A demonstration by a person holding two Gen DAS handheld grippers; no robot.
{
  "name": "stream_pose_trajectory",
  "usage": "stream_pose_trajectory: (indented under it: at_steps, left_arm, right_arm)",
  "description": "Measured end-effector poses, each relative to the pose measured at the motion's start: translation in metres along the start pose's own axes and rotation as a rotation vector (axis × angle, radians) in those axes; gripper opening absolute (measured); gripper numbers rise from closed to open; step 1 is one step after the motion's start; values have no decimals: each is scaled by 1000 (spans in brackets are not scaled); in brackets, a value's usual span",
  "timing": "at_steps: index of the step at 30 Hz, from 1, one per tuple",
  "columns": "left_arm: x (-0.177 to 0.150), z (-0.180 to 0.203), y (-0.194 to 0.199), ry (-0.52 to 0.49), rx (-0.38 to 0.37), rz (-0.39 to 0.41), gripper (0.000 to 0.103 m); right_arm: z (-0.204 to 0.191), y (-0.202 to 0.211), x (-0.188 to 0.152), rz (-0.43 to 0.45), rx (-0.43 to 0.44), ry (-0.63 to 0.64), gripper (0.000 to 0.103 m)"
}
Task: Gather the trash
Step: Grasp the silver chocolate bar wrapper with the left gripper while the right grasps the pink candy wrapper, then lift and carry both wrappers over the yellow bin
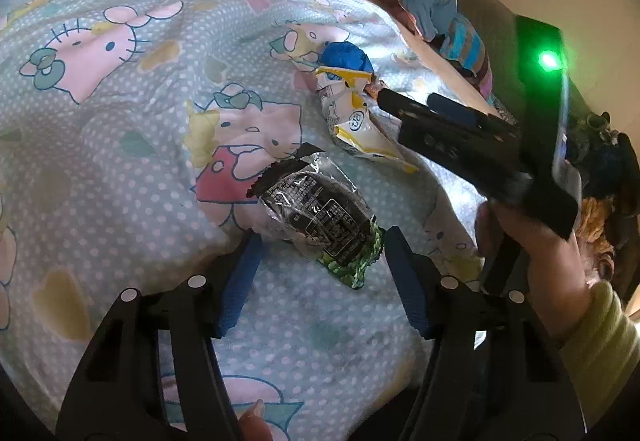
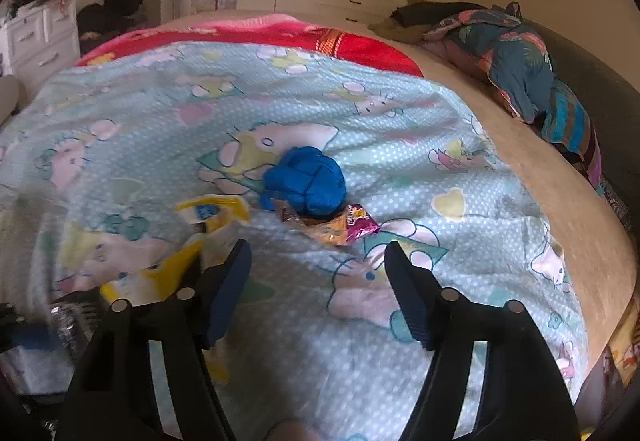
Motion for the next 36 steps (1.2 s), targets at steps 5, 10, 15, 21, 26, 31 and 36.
stream_pose_trajectory:
  at_steps: [5, 10, 15, 21, 26, 31, 36]
  left_arm:
    - [-1, 0, -4, -22, 21, -2, 47]
    - [0, -3, -8, -29, 35, -1, 39]
    - [-1, -5, -7, -26, 32, 0, 31]
    - [-1, -8, -6, -8, 14, 6, 27]
    - [2, -15, 1, 38, -36, 24, 20]
    - [3, -15, 9, 42, -38, 39, 18]
    - [7, -12, 23, 30, -39, 74, 17]
  right_arm:
    - [-4, -14, 5, -11, 14, 17, 59]
    - [-10, -25, 8, -32, 8, 49, 47]
    - [-15, -25, 7, -26, 52, 43, 15]
    - [-16, -1, -2, 34, 135, -63, 7]
    - [-17, 33, -11, 108, 177, -146, 7]
    - [-17, 66, -21, 173, 202, -210, 7]
    - [-22, 99, -31, 225, 218, -239, 7]
Point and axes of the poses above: each gripper's, at about its wrist camera, not at the fingertips, and y roughly against the way its jaws point, z to its right, x to its top, the point moved 9 cm from there along -y, roughly the way its jaws point, and after that the axes turned 8 degrees about x, right-handed, at the moved point
